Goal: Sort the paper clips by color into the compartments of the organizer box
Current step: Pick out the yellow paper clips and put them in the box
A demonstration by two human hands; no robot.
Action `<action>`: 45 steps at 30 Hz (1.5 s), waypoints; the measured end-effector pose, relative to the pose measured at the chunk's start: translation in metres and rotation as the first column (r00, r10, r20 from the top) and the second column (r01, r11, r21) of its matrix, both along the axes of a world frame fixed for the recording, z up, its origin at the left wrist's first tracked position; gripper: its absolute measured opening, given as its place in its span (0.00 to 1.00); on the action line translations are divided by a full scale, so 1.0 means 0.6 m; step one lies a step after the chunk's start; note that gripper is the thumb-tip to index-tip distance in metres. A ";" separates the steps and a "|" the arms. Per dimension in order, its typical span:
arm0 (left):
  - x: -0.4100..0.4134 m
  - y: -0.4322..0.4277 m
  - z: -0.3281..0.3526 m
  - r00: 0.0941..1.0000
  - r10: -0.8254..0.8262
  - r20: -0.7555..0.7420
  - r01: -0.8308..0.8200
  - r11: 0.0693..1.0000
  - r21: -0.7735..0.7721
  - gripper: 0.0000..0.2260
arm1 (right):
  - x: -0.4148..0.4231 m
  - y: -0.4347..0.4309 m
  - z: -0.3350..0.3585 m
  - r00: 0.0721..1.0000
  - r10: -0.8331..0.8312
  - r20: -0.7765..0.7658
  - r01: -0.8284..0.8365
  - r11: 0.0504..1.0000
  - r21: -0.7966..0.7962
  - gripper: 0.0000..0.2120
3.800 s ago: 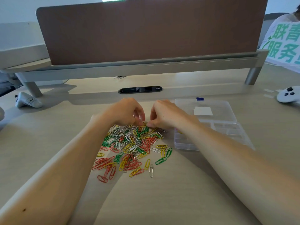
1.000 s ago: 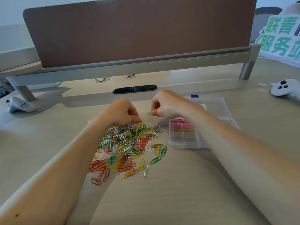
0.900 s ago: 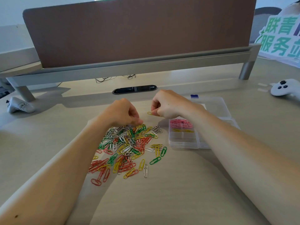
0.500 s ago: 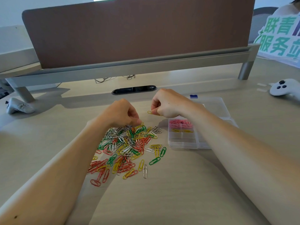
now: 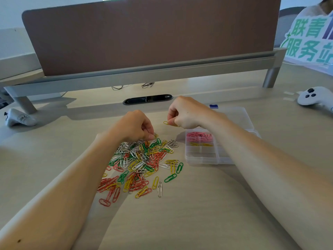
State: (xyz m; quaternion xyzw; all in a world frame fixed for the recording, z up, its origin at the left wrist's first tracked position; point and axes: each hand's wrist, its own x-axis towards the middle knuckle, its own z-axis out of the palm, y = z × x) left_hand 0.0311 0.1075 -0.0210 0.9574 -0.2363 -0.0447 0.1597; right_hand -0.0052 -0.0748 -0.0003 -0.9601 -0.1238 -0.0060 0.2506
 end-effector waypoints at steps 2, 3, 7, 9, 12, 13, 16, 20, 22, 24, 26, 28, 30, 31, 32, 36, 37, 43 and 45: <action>0.001 -0.005 -0.002 1.000 -0.002 0.017 0.002 1.000 0.029 0.04 | -0.001 -0.002 0.003 1.000 -0.004 0.001 0.004 1.000 0.005 0.04; 0.001 -0.007 -0.002 1.000 -0.008 0.020 0.007 0.999 0.050 0.03 | -0.003 -0.004 0.005 1.000 -0.004 0.004 0.004 1.000 0.004 0.04; -0.001 -0.009 -0.001 0.999 -0.040 0.011 0.039 0.994 0.103 0.02 | -0.016 -0.019 0.015 1.000 -0.010 0.003 0.010 1.000 0.003 0.04; -0.002 -0.009 0.001 0.998 -0.051 0.020 0.049 0.992 0.117 0.02 | -0.027 -0.033 0.022 1.000 -0.009 -0.011 0.009 1.000 -0.021 0.04; -0.004 -0.009 0.007 0.998 -0.058 0.037 0.055 0.994 0.096 0.03 | -0.046 -0.063 0.034 0.997 -0.011 -0.075 0.007 0.998 -0.055 0.05; -0.006 -0.011 0.012 0.997 -0.061 0.050 0.057 0.996 0.072 0.05 | -0.054 -0.073 0.035 0.994 -0.010 -0.110 0.005 0.999 -0.044 0.05; -0.022 -0.028 0.028 0.993 -0.070 0.094 0.081 0.990 -0.119 0.05 | -0.071 -0.090 0.025 0.984 -0.012 -0.179 0.005 0.999 -0.040 0.05; -0.062 -0.075 0.044 0.984 -0.176 0.028 0.175 0.930 -0.323 0.03 | -0.073 -0.098 0.011 0.976 -0.025 -0.217 0.020 0.999 -0.026 0.02; -0.072 -0.097 0.046 0.975 -0.221 -0.010 0.204 0.915 -0.349 0.03 | -0.071 -0.106 0.012 0.971 -0.022 -0.238 0.035 0.998 0.050 0.02; -0.072 -0.114 0.047 0.966 -0.256 -0.027 0.235 0.920 -0.314 0.03 | -0.070 -0.116 0.015 0.969 -0.022 -0.245 0.051 0.992 0.113 0.04; -0.069 -0.129 0.048 0.963 -0.269 -0.029 0.254 0.934 -0.250 0.03 | -0.069 -0.128 0.018 0.971 -0.034 -0.236 0.076 0.983 0.168 0.05; -0.068 -0.142 0.049 0.957 -0.289 -0.022 0.281 0.944 -0.175 0.04 | -0.070 -0.139 0.020 0.971 -0.064 -0.232 0.116 0.970 0.216 0.04; -0.070 -0.154 0.048 0.953 -0.303 -0.017 0.300 0.949 -0.097 0.04 | -0.070 -0.147 0.020 0.968 -0.093 -0.233 0.151 0.958 0.245 0.04; -0.070 -0.158 0.048 0.951 -0.308 -0.017 0.306 0.949 -0.072 0.03 | -0.070 -0.150 0.021 0.967 -0.103 -0.233 0.162 0.954 0.251 0.04; -0.070 -0.162 0.046 0.950 -0.313 -0.015 0.312 0.948 -0.059 0.03 | -0.070 -0.153 0.020 0.966 -0.109 -0.234 0.169 0.952 0.255 0.04; -0.070 -0.164 0.047 0.951 -0.308 -0.010 0.306 0.947 -0.094 0.07 | -0.071 -0.152 0.024 0.966 -0.097 -0.240 0.161 0.951 0.264 0.04; -0.072 -0.163 0.048 0.951 -0.307 -0.022 0.303 0.946 -0.112 0.07 | -0.071 -0.151 0.025 0.967 -0.096 -0.238 0.159 0.952 0.262 0.03; -0.089 -0.146 0.056 0.948 -0.302 -0.101 0.269 0.929 -0.256 0.10 | -0.076 -0.142 0.029 0.972 -0.073 -0.224 0.125 0.965 0.230 0.04; -0.094 -0.131 0.059 0.955 -0.294 -0.049 0.271 0.926 -0.262 0.08 | -0.079 -0.138 0.031 0.976 -0.064 -0.209 0.111 0.968 0.224 0.04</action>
